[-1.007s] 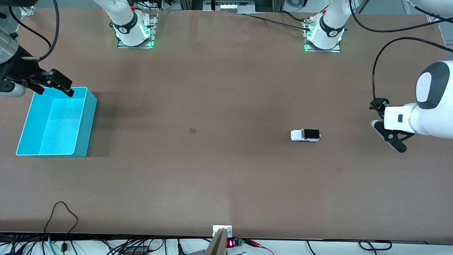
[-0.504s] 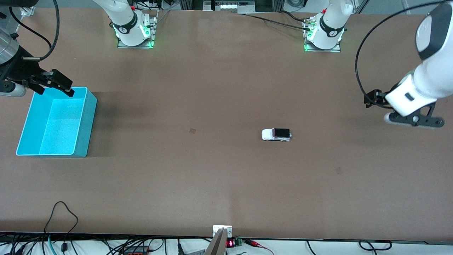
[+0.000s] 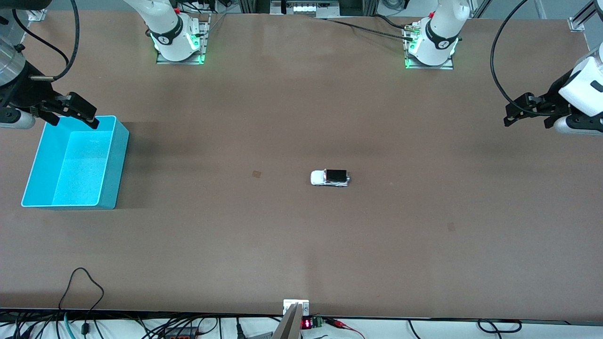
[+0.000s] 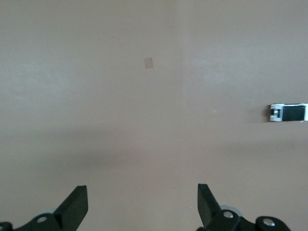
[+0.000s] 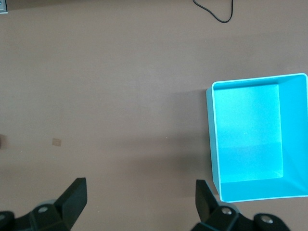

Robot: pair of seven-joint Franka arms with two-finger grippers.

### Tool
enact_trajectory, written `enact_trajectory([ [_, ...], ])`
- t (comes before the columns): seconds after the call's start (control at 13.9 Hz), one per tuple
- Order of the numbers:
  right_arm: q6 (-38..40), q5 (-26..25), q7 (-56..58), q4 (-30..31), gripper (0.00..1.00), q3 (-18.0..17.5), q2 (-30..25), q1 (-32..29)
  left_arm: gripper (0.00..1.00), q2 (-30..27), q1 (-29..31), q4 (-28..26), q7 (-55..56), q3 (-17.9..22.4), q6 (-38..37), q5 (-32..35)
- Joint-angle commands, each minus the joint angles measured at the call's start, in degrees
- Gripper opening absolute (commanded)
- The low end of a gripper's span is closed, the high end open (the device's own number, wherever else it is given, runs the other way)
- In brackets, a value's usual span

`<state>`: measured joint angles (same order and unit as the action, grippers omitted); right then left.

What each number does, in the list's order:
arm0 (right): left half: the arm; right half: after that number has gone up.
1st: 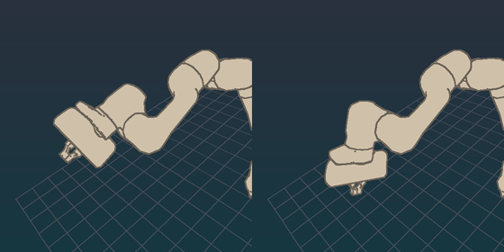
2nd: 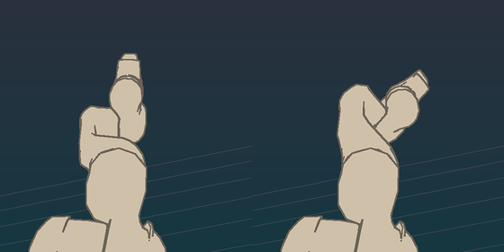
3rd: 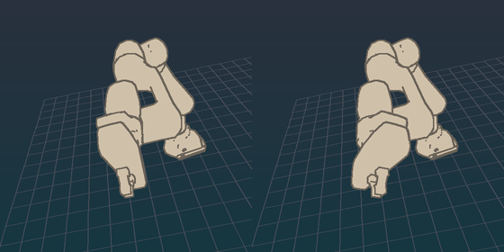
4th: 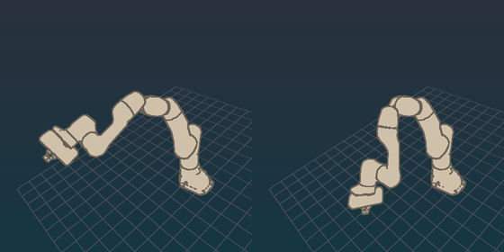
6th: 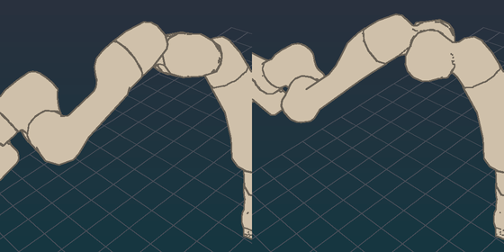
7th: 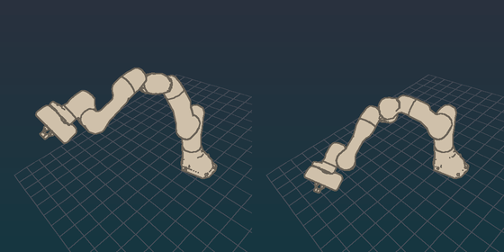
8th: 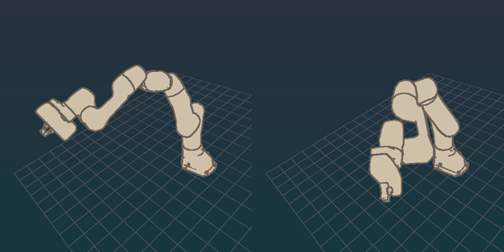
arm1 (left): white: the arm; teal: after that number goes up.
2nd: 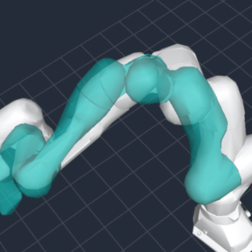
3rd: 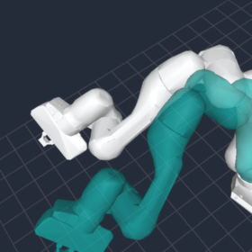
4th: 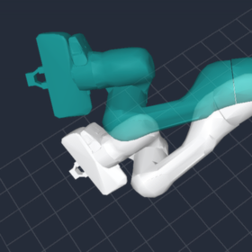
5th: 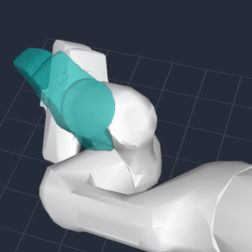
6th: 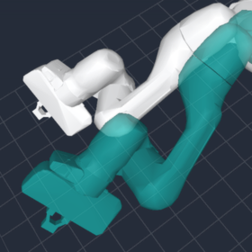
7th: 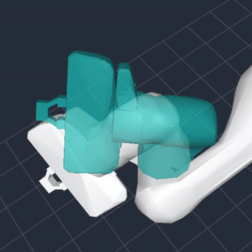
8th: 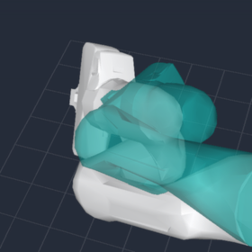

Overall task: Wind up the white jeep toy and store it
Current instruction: 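Reach the right gripper toward the jeep in mid-table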

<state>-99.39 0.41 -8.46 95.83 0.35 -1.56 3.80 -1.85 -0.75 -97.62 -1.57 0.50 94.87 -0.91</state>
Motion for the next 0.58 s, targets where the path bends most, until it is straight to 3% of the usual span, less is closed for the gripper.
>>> enact_trajectory([
  [0.0, 0.2, -0.5, -0.3, 1.0, 1.0, 0.0, -1.3, -0.1, 1.0, -1.0, -2.4, 0.6, 0.2, 0.0, -3.9, 3.6],
  [0.5, 0.2, -0.5, -0.3, 1.0, 1.0, 0.0, -1.3, -0.1, 1.0, -0.8, -2.0, 1.4, -0.2, -0.5, -4.7, 3.7],
])
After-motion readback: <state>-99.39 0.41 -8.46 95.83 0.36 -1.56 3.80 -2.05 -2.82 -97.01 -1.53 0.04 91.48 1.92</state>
